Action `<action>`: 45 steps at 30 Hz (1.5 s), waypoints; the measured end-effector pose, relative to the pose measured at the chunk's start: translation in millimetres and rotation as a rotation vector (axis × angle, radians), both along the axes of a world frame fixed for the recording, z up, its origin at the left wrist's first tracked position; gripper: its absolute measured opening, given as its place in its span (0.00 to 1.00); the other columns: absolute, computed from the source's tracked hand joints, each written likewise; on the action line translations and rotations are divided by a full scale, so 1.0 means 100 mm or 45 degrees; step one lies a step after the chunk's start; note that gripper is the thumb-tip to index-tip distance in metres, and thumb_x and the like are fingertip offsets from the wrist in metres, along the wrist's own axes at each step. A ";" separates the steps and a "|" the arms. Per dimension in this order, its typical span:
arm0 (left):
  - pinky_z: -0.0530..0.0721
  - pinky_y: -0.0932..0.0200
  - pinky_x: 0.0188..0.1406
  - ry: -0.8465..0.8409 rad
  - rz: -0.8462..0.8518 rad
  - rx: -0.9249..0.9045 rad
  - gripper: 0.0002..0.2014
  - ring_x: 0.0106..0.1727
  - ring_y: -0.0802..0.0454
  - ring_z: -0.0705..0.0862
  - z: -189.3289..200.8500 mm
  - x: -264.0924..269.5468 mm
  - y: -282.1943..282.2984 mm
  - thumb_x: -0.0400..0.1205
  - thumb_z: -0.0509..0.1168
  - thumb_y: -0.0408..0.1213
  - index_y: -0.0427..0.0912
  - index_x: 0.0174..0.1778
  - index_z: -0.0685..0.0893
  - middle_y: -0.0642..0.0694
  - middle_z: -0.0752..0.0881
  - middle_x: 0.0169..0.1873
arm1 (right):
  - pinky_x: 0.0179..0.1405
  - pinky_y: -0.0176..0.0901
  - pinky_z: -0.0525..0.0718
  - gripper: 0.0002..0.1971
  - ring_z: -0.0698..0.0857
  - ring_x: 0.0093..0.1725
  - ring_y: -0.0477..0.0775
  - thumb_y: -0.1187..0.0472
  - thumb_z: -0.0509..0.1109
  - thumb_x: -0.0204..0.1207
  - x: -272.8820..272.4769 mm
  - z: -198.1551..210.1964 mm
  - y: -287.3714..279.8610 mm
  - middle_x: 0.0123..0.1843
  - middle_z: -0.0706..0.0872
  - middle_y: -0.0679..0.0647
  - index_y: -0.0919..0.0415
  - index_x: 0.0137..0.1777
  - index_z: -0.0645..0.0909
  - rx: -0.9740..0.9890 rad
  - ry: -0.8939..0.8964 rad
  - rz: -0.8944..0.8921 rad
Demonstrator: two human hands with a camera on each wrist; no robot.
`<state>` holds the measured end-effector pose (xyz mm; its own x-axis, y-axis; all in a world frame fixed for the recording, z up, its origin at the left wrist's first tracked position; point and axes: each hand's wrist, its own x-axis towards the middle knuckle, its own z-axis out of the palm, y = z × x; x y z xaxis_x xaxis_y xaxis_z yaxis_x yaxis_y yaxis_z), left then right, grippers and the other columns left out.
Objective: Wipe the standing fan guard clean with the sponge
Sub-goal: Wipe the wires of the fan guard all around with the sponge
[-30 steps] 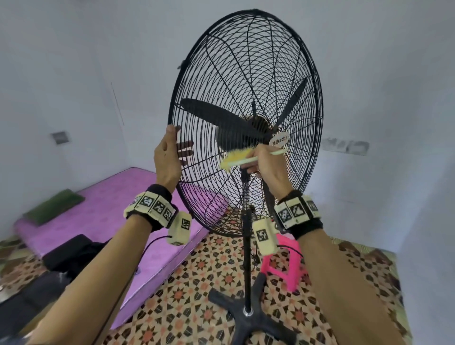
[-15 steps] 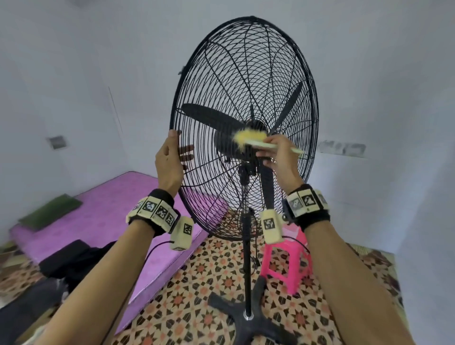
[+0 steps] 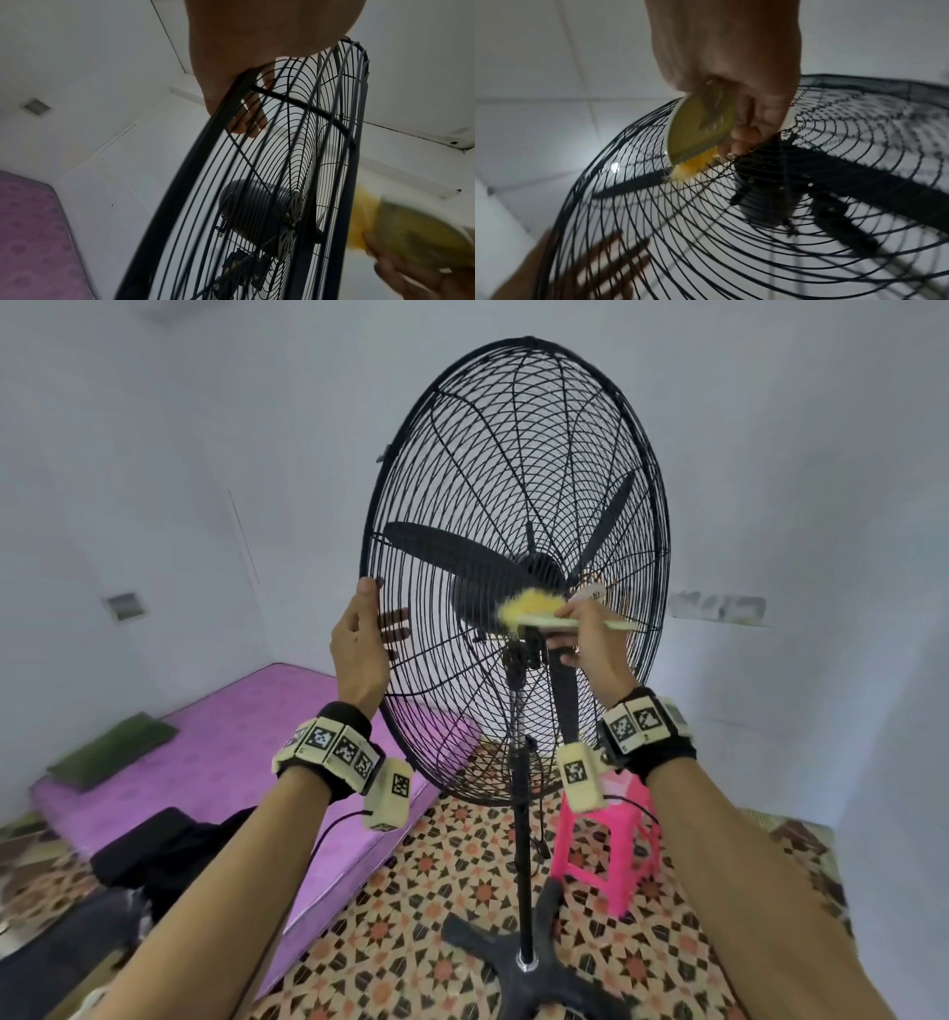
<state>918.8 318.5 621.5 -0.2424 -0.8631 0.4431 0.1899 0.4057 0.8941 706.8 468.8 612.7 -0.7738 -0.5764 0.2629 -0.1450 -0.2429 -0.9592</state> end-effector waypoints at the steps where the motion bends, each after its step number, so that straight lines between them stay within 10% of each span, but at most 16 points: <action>1: 0.85 0.32 0.69 0.003 0.009 0.002 0.47 0.66 0.43 0.89 -0.01 -0.01 -0.03 0.76 0.50 0.85 0.54 0.79 0.81 0.44 0.90 0.66 | 0.29 0.37 0.79 0.11 0.88 0.39 0.55 0.60 0.62 0.86 -0.01 -0.06 0.03 0.42 0.94 0.58 0.60 0.49 0.86 0.082 0.043 0.007; 7: 0.88 0.31 0.63 0.031 0.005 -0.022 0.33 0.53 0.46 0.93 0.01 -0.01 -0.04 0.87 0.49 0.72 0.55 0.75 0.83 0.45 0.94 0.54 | 0.31 0.38 0.82 0.07 0.89 0.41 0.52 0.60 0.65 0.83 -0.20 0.18 0.10 0.50 0.94 0.61 0.56 0.50 0.86 -0.220 -0.169 -0.041; 15: 0.89 0.38 0.54 0.031 0.023 -0.040 0.27 0.50 0.45 0.94 0.01 -0.01 -0.05 0.90 0.49 0.68 0.59 0.70 0.84 0.47 0.95 0.50 | 0.30 0.36 0.78 0.09 0.88 0.38 0.51 0.60 0.63 0.84 -0.35 0.07 0.13 0.44 0.94 0.57 0.57 0.48 0.86 0.059 0.002 -0.070; 31: 0.91 0.46 0.43 0.013 0.051 -0.068 0.31 0.51 0.42 0.94 -0.01 -0.03 -0.03 0.87 0.49 0.72 0.57 0.72 0.84 0.43 0.94 0.53 | 0.31 0.38 0.82 0.09 0.89 0.43 0.49 0.60 0.66 0.84 -0.54 0.05 0.06 0.54 0.92 0.56 0.52 0.44 0.86 -0.066 0.025 -0.176; 38: 0.86 0.32 0.67 0.024 0.056 -0.015 0.39 0.60 0.43 0.92 0.00 -0.02 -0.06 0.79 0.51 0.81 0.57 0.70 0.86 0.44 0.94 0.57 | 0.30 0.36 0.81 0.11 0.85 0.39 0.48 0.58 0.65 0.85 -0.63 0.20 0.09 0.44 0.90 0.52 0.51 0.41 0.85 0.126 0.190 -0.222; 42: 0.87 0.31 0.61 0.018 0.032 -0.032 0.38 0.54 0.43 0.93 0.00 -0.02 0.03 0.84 0.49 0.76 0.53 0.76 0.83 0.45 0.95 0.53 | 0.33 0.38 0.83 0.11 0.87 0.42 0.50 0.58 0.64 0.85 -0.62 0.18 0.06 0.50 0.92 0.57 0.51 0.43 0.85 -0.035 0.043 -0.258; 45: 0.82 0.28 0.72 -0.001 0.032 -0.026 0.43 0.68 0.43 0.88 -0.01 -0.05 -0.01 0.79 0.50 0.82 0.55 0.77 0.83 0.45 0.90 0.66 | 0.34 0.45 0.84 0.14 0.88 0.42 0.52 0.57 0.66 0.82 -0.62 0.10 0.08 0.45 0.92 0.54 0.49 0.36 0.86 0.113 0.149 -0.335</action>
<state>913.5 317.6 620.6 -0.2211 -0.8598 0.4603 0.1785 0.4284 0.8858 644.8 476.7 622.9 -0.8669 -0.3850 0.3167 -0.3027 -0.0983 -0.9480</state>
